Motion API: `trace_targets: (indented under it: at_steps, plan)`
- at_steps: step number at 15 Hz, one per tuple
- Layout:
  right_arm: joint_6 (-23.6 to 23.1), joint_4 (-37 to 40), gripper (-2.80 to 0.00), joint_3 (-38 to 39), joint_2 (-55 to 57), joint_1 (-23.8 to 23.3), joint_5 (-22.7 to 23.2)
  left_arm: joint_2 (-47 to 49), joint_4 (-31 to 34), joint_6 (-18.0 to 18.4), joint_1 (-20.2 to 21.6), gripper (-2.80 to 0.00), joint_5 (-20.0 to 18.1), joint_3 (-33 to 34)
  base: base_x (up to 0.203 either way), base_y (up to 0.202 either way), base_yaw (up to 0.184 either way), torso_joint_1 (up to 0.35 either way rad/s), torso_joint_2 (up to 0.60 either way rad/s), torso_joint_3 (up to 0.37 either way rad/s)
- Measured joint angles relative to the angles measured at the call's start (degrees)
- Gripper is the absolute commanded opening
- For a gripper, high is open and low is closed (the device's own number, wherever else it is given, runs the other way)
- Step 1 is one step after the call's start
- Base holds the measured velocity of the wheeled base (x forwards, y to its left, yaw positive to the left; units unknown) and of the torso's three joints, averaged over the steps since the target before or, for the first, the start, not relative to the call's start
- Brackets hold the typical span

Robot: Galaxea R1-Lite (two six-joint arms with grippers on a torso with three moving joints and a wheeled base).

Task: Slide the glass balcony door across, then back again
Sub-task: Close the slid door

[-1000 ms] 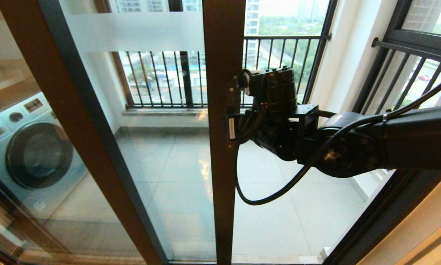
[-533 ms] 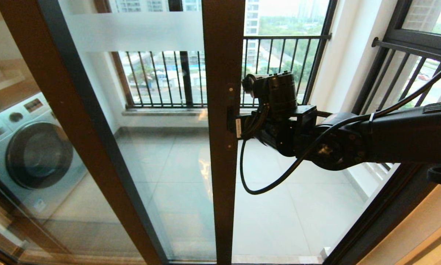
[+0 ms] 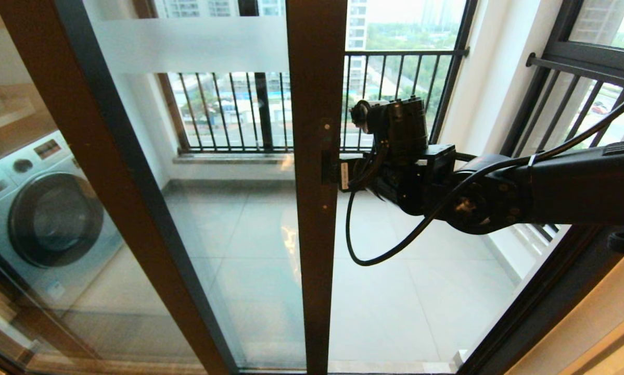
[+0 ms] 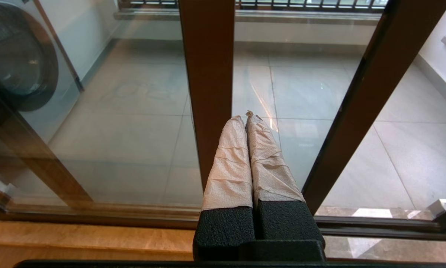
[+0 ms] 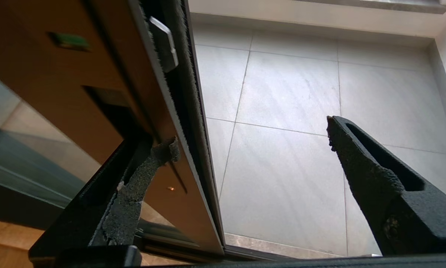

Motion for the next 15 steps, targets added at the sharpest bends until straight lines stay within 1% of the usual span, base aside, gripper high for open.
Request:
trace_targets:
  at_steps: [8, 15]
  plan:
    - [-0.07, -0.03, 0.00, -0.27, 1.19, -0.63, -0.02, 0.00, 0.00, 0.00, 0.00, -2.80, -0.01, 0.00, 0.000, 0.000, 0.000, 0.000, 0.00, 0.000]
    - [-1.07, 0.08, 0.00, -0.05, 1.33, -1.67, 0.11, 0.00, 0.00, -0.02, 0.00, -2.80, -0.02, 0.00, 0.000, 0.000, 0.000, 0.000, 0.00, 0.000]
